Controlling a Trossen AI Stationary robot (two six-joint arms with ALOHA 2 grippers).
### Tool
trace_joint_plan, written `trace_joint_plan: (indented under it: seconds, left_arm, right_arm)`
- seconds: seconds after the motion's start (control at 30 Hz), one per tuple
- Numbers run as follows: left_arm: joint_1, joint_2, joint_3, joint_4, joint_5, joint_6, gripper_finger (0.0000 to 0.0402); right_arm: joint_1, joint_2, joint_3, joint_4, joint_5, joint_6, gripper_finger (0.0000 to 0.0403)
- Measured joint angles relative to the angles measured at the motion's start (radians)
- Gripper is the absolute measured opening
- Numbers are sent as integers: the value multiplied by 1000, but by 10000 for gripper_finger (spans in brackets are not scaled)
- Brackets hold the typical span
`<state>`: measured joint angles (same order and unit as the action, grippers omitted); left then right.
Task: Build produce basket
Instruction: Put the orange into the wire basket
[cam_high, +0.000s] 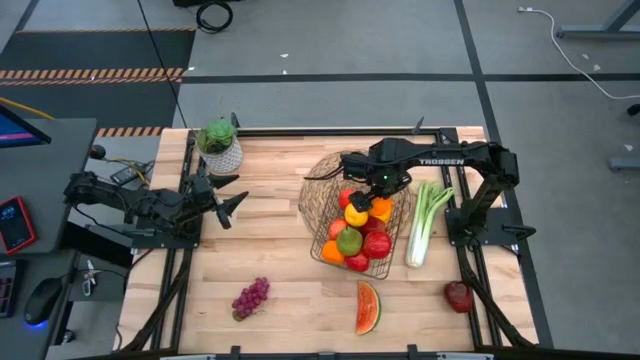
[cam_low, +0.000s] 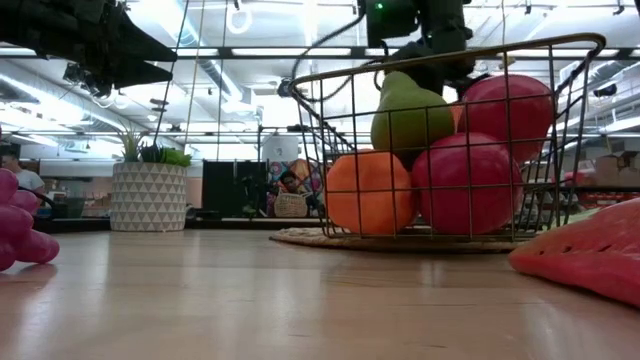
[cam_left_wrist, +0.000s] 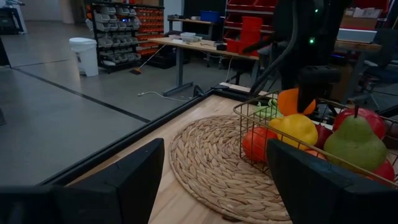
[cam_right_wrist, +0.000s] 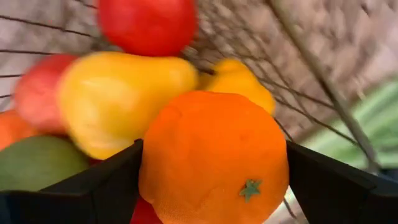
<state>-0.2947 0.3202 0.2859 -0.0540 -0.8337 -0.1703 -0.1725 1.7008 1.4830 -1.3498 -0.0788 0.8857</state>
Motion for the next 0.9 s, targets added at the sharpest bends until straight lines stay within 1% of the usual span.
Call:
trace_joint_plan:
  seconds: [0.13,0.2,0.3,0.47,0.8,0.9]
  left_arm:
    - [0,0,0,0,0,0,288]
    - [0,0,0,0,0,0,288]
    - [0,0,0,0,0,0,288]
    - [0,0,0,0,0,0,288]
    - [0,0,0,0,0,0,288]
    - [0,0,0,0,0,0,288]
  right_arm:
    - [0,0,0,97,7,-62,365]
    - [-1,1,0,137,7,-121,365]
    - [0,1,0,138,2,-222,365]
    - [-4,1,0,115,0,-248,365]
    - [1,1,0,49,-19,-398,365]
    - [0,1,0,44,-18,-418,365]
